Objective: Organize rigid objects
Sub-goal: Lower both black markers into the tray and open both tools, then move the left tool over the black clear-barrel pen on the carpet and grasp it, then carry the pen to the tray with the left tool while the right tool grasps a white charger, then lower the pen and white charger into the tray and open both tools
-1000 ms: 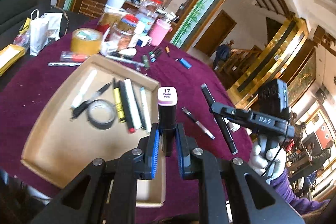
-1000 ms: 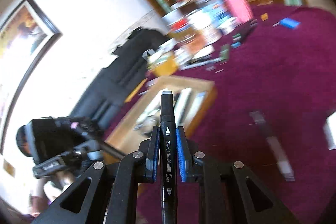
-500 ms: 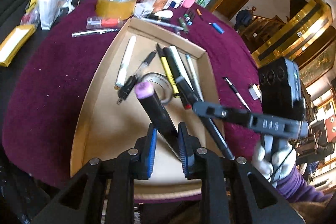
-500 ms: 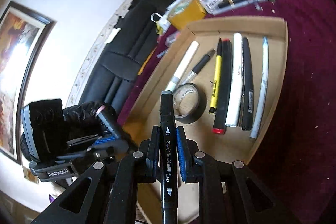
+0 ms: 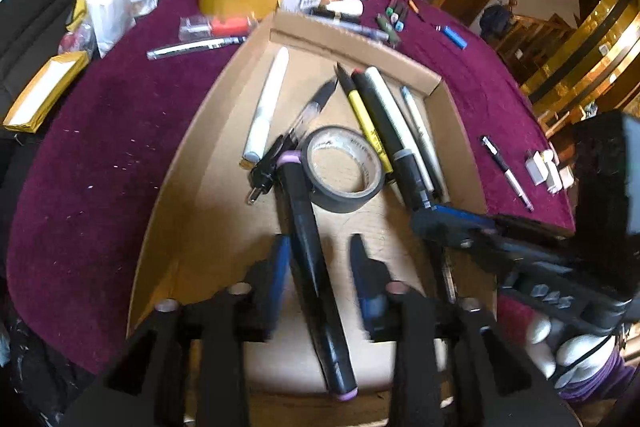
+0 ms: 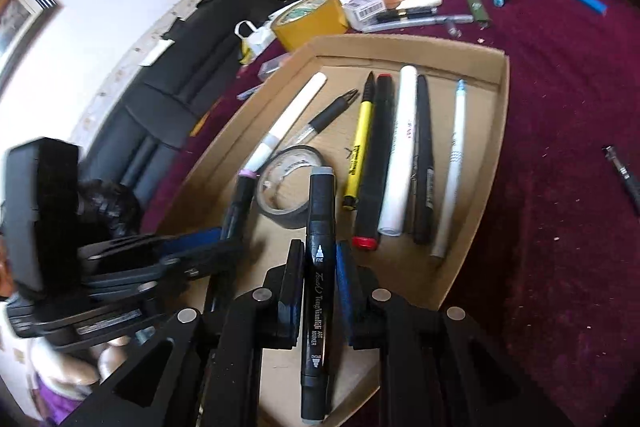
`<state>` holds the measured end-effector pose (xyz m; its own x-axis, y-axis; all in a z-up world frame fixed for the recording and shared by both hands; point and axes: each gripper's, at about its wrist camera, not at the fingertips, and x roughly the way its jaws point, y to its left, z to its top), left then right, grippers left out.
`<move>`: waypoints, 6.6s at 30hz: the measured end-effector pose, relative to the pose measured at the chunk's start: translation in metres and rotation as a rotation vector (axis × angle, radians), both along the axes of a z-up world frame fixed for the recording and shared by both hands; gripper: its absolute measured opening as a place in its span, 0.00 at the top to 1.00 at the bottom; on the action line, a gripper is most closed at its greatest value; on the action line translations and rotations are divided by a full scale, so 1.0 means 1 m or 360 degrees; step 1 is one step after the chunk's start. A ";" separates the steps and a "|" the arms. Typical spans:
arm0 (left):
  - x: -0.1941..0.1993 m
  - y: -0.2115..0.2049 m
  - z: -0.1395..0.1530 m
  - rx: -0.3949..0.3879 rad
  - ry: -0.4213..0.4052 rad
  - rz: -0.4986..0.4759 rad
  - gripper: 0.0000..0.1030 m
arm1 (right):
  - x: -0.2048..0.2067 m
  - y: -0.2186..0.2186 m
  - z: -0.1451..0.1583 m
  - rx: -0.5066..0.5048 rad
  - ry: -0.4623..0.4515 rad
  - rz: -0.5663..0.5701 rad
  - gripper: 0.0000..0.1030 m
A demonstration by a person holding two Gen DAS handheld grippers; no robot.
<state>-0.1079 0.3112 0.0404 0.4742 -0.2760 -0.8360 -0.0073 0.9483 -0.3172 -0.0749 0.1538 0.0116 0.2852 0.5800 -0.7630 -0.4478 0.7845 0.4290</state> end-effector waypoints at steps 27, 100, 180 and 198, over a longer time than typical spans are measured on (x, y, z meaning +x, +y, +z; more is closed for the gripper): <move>-0.020 -0.119 0.055 0.0096 -0.0426 0.0005 0.25 | -0.020 -0.160 0.071 -0.0528 -0.1028 -0.0596 0.11; 0.100 -0.288 -0.031 0.0453 -0.0026 -0.0271 0.46 | 0.037 -0.398 0.043 -0.0403 -0.0845 -0.1316 0.09; -0.062 0.049 0.026 -0.0104 -0.0404 0.0713 0.28 | -0.053 0.036 0.011 -0.0309 -0.0447 0.0620 0.44; -0.042 -0.055 0.069 0.0130 -0.0584 0.0443 0.21 | -0.027 -0.116 0.065 -0.0524 -0.0951 -0.0105 0.19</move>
<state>-0.1500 0.2558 0.1094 0.7894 -0.0365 -0.6128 -0.1661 0.9483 -0.2705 -0.1022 0.0382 0.0769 0.7390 0.3115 -0.5973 -0.4800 0.8656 -0.1424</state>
